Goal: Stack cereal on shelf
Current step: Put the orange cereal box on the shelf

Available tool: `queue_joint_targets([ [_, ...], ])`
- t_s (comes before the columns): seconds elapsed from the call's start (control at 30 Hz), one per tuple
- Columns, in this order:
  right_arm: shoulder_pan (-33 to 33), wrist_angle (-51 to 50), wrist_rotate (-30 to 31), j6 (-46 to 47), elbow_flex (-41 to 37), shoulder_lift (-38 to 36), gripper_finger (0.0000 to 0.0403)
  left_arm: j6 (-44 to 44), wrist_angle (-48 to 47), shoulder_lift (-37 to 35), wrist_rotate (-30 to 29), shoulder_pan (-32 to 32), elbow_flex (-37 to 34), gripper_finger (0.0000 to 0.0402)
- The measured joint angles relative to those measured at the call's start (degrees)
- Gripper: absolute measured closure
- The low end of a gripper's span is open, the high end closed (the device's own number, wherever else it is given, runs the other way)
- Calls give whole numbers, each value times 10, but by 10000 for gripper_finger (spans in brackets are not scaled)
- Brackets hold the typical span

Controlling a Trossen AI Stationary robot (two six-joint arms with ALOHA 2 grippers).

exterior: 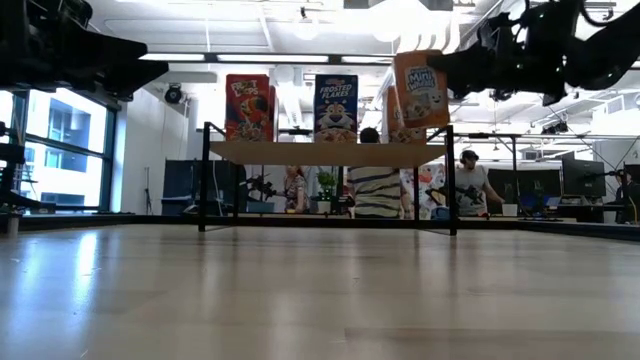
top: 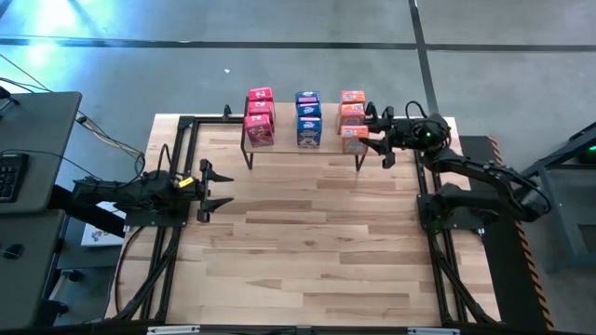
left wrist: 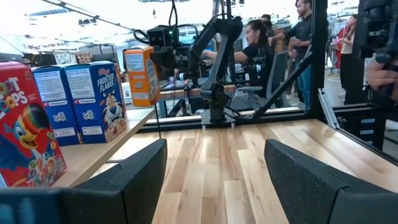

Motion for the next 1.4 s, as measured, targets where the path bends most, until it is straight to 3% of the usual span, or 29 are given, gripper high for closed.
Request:
queue_joint_targets([
  [0.43,-4,65,-14,-2,0,68,254,0,-4,0,0,0,0,140],
  [1.4,-4,40,38,-27,0,72,254,0,-4,0,0,0,0,140],
])
